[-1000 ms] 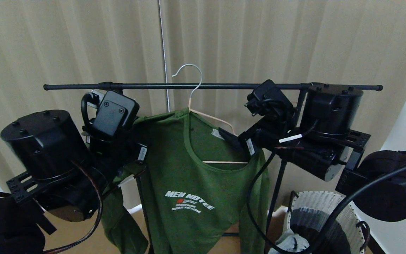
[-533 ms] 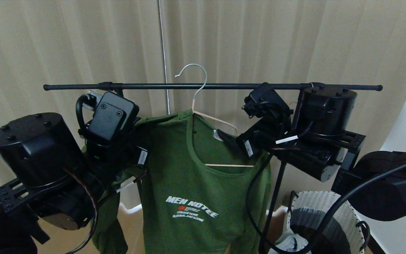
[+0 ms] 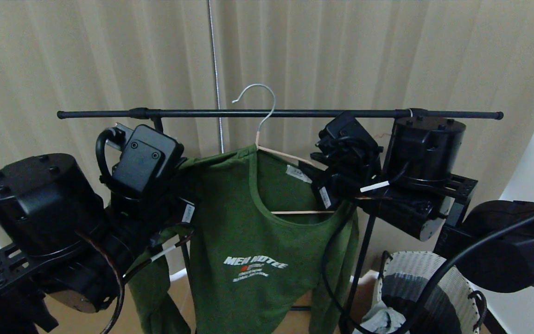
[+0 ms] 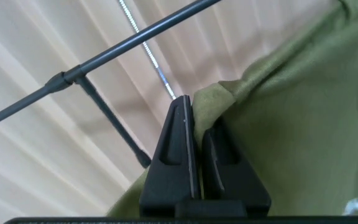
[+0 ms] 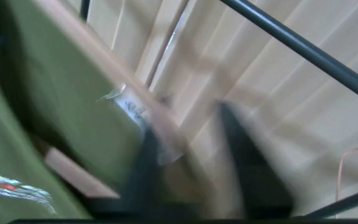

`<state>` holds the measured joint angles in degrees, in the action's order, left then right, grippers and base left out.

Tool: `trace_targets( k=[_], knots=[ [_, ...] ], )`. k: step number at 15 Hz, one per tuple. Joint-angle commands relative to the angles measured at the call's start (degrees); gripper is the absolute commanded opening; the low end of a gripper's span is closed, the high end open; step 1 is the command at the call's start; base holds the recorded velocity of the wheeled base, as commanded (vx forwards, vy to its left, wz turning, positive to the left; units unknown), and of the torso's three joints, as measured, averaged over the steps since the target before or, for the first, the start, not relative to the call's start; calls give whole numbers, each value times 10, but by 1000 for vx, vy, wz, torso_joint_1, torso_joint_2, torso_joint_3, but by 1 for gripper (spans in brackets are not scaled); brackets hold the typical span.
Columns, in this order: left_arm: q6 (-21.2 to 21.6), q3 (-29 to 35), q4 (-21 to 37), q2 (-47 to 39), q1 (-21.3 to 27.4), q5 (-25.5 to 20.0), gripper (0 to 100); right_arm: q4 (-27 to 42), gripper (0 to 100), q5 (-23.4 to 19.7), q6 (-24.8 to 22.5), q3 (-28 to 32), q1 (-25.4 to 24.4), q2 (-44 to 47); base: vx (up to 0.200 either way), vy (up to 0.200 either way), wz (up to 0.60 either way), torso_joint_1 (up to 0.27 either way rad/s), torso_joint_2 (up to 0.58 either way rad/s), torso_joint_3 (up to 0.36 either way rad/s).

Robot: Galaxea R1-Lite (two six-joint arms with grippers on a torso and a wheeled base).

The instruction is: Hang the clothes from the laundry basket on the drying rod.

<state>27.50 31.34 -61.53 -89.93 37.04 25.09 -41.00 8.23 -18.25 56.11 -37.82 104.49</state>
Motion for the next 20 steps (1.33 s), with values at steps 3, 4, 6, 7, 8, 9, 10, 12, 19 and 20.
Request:
trace_targets(
  k=[3,4,6,7,8,9,10,12,19,20],
  knots=[
    [2,-13,0,18,2,0,0,-1,0,1,0,-1,0,0,0,0,0,0,0,0],
    [1,-13,0,18,2,0,0,-2,0,1,0,-1,0,-1,0,0,0,0,0,0],
    [0,-13,0,19,1,0,0,-2,0,1,0,-2,0,-3,0,0,0,0,0,0],
    [-1,-14,0,19,1,0,0,-3,0,1,1,-3,0,-6,0,0,0,0,0,0],
    [-1,-15,0,19,1,0,0,-5,0,1,1,-7,0,-8,0,0,0,0,0,0],
    [-2,-21,0,21,1,-1,0,-5,0,1,1,-13,0,-12,0,0,0,0,0,0],
    [-3,-23,0,23,1,-7,0,-6,0,1,1,-17,0,-15,0,0,0,0,0,0],
    [-9,-27,1,32,0,-30,100,-6,0,1,1,-22,1,-29,0,0,0,0,0,0],
    [-9,-68,4,81,-12,-56,100,-5,0,4,1,-53,53,-68,0,0,0,0,0,0],
    [-9,-75,4,85,-12,-56,100,-5,0,4,1,-59,61,-75,0,0,0,0,0,0]
  ],
)
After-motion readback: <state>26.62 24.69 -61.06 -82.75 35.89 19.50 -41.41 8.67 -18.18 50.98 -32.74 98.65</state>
